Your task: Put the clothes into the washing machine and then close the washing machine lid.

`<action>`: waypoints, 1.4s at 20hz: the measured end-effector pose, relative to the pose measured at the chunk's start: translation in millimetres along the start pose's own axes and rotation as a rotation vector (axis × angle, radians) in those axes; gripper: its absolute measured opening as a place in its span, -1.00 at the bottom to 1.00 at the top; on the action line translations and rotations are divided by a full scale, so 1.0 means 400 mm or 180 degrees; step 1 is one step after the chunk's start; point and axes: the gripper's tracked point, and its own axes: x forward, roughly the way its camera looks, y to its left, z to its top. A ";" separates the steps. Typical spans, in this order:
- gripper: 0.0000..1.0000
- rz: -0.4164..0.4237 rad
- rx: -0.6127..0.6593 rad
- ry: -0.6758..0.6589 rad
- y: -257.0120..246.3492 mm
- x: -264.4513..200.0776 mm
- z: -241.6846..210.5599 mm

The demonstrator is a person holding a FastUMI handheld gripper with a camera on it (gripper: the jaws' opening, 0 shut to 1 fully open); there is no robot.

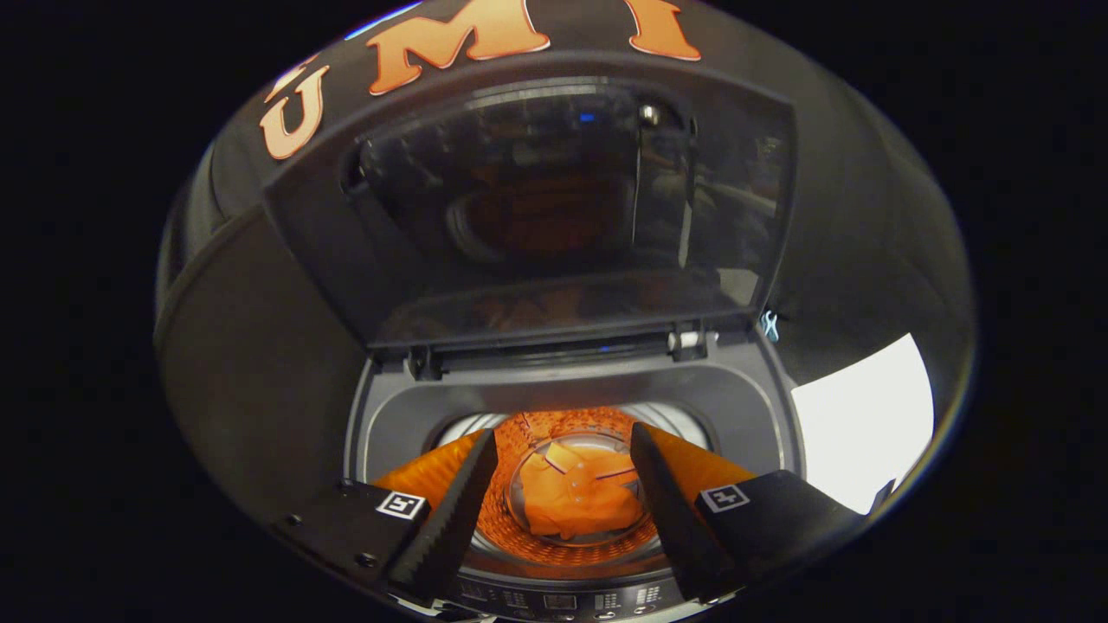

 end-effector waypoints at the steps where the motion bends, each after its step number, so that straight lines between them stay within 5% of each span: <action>1: 0.99 -0.0014 -0.0026 -0.0072 0.001 -0.019 0.022; 14: 0.98 0.0180 -0.0100 -0.1068 0.082 -0.232 0.440; 19: 0.98 0.0174 -0.0085 -0.1244 0.094 -0.189 0.557; 28: 0.98 -0.0045 -0.0157 -0.1057 0.071 -0.083 0.577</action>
